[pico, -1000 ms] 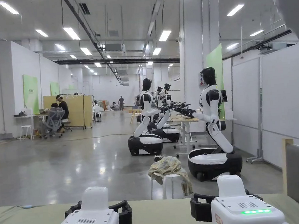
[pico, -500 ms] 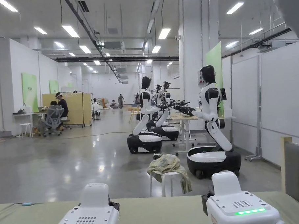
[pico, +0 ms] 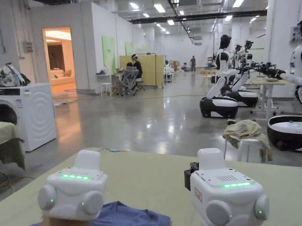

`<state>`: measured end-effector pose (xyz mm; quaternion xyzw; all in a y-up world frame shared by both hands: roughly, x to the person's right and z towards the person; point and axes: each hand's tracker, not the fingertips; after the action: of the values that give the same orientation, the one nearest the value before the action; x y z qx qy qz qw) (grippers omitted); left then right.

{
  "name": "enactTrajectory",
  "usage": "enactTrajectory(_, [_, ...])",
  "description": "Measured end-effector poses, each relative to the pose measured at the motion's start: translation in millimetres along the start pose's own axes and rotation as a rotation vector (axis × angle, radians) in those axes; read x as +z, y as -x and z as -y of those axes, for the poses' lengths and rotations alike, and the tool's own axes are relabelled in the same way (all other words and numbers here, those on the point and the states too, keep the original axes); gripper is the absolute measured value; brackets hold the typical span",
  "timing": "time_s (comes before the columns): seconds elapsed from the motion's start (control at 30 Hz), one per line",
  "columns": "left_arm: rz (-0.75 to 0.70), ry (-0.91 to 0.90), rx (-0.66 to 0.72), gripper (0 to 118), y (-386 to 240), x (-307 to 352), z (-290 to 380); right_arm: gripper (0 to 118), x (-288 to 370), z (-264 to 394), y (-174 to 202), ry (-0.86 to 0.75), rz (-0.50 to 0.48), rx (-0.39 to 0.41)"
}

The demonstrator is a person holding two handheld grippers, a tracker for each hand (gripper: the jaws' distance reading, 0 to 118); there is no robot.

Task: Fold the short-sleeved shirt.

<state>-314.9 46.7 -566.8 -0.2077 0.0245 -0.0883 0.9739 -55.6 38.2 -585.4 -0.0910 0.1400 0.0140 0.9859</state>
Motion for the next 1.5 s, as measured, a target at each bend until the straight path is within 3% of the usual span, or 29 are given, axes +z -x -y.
enactTrajectory(0.07, [0.104,0.299,0.038,9,20,-39,15,1,-11,21,4,0.042,-0.004,0.013])
enactTrajectory(0.17, [0.345,0.64,0.186,37,39,-103,65,1,-24,48,3,0.097,0.001,0.033])
enactTrajectory(0.2, [0.338,0.635,0.212,56,35,-113,79,1,-28,54,1,0.11,0.0,0.042])
enactTrajectory(0.23, [0.292,0.573,0.176,67,26,-121,87,1,-33,62,-1,0.123,0.004,0.051])
enactTrajectory(0.3, [0.237,0.498,0.112,76,9,-139,99,1,-46,78,-9,0.157,0.015,0.076])
enactTrajectory(0.4, [0.336,0.541,0.124,76,-16,-173,114,1,-68,102,-19,0.223,0.044,0.112])
enactTrajectory(0.63, [0.33,0.658,0.102,77,-62,-251,159,1,-93,139,-43,0.324,0.071,0.078])
enactTrajectory(0.7, [0.322,0.613,0.096,77,-60,-252,168,1,-96,142,-47,0.338,0.094,0.092])
enactTrajectory(0.73, [0.294,0.61,0.101,71,-59,-254,163,1,-97,143,-51,0.342,0.098,0.092])
enactTrajectory(0.8, [0.228,0.543,0.093,9,-54,-249,156,1,-98,144,-56,0.346,0.113,0.086])
enactTrajectory(0.87, [0.137,0.495,0.035,9,-50,-250,156,1,-96,143,-57,0.349,0.126,0.081])
enactTrajectory(0.93, [0.271,0.566,0.085,9,-48,-253,162,1,-92,142,-61,0.35,0.13,0.076])
enactTrajectory(1.07, [0.336,0.452,0.135,9,-57,-228,140,1,-78,137,-78,0.344,0.133,0.019])
enactTrajectory(1.2, [0.399,0.348,0.096,9,-98,-203,103,1,-51,128,-111,0.319,0.18,-0.01])
enactTrajectory(1.3, [0.518,0.307,0.142,9,-143,-193,74,1,-21,123,-145,0.293,0.244,-0.03])
enactTrajectory(1.5, [0.728,0.189,0.039,9,-280,-145,16,1,43,126,-221,0.268,0.379,-0.043])
